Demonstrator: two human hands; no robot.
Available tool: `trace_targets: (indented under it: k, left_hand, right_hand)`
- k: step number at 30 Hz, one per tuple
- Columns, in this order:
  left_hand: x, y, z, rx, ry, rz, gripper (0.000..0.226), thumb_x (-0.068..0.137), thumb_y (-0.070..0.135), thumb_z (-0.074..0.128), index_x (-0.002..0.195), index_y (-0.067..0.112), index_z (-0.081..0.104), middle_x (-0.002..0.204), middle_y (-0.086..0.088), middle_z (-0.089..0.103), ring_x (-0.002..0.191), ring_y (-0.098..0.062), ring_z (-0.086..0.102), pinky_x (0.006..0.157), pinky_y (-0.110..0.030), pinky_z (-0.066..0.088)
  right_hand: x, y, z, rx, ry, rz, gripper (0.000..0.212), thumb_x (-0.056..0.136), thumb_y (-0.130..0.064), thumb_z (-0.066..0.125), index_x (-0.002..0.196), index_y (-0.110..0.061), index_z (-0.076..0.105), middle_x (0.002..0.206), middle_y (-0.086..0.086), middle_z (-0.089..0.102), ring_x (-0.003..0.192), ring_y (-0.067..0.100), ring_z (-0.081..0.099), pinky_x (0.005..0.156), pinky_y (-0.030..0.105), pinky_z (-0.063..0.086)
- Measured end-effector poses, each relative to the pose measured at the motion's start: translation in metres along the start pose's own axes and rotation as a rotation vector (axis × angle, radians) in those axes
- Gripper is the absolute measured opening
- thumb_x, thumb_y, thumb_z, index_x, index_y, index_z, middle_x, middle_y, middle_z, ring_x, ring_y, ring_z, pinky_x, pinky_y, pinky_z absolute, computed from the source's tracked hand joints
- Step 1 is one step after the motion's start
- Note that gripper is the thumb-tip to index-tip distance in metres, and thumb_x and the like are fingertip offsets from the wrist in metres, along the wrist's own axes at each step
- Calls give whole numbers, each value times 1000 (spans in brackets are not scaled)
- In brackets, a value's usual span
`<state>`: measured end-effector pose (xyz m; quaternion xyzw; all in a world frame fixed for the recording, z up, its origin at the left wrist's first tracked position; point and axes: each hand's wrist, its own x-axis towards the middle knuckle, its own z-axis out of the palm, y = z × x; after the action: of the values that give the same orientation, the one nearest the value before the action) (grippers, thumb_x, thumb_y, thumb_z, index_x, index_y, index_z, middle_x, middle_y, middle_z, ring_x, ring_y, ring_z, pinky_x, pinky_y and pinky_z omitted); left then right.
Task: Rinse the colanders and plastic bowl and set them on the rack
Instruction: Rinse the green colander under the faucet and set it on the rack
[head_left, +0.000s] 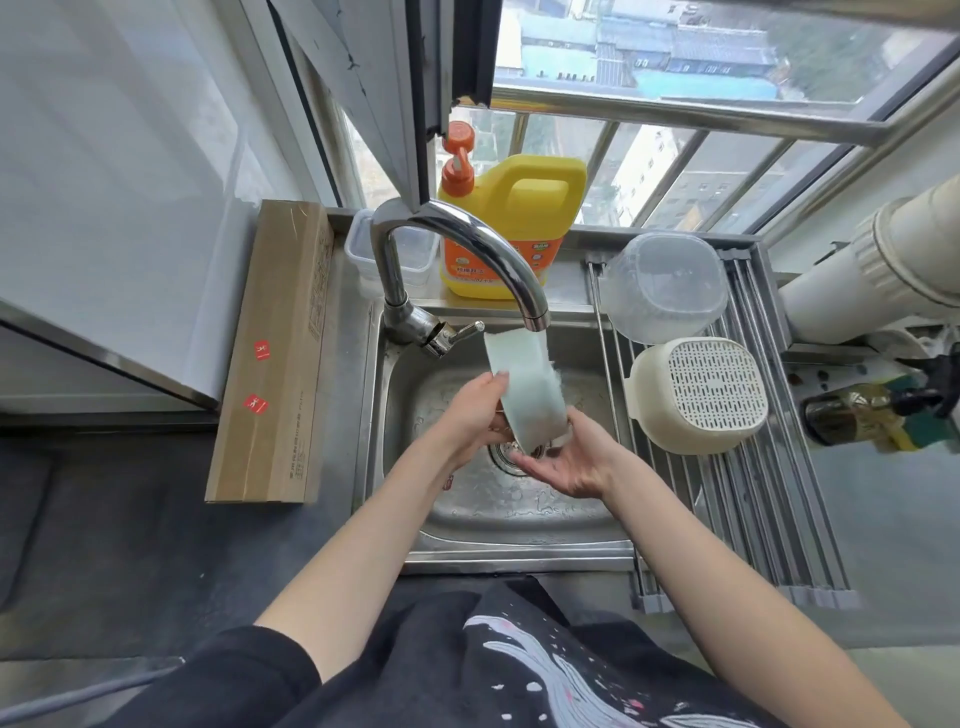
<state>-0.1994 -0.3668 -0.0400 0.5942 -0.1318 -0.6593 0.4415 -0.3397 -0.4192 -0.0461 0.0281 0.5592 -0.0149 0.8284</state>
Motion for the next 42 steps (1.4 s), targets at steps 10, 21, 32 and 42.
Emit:
trace_targets:
  k: [10, 21, 32, 42]
  left_hand:
    - [22, 20, -11, -350, 56, -181, 57, 95, 55, 38, 107, 6, 63, 91, -8, 70, 75, -18, 67, 68, -30, 57]
    - [14, 22, -2, -214, -188, -29, 27, 102, 29, 39, 115, 15, 57, 98, -4, 67, 86, -16, 63, 72, -30, 50]
    - [28, 21, -3, -417, 9, -19, 38, 105, 22, 26, 121, -1, 52, 107, -15, 65, 90, -22, 64, 70, -31, 56]
    - [33, 19, -1, -702, 64, -166, 47, 104, 35, 23, 100, 3, 57, 99, -17, 61, 89, -28, 59, 90, -43, 43]
  right_hand:
    - [1, -2, -17, -307, -14, -352, 40, 94, -51, 44, 130, -35, 42, 125, 3, 53, 100, 28, 58, 75, 50, 52]
    - [4, -7, 4, -258, 115, -295, 23, 86, -40, 55, 96, -21, 62, 103, 13, 46, 94, 25, 48, 71, 35, 48]
    - [9, -8, -13, -398, 323, -559, 30, 95, -39, 46, 114, -20, 60, 117, 7, 55, 94, 19, 53, 75, 34, 45]
    - [-3, -10, -22, -260, 197, -530, 31, 91, -50, 50, 109, -25, 56, 92, 4, 54, 81, 20, 52, 66, 32, 46]
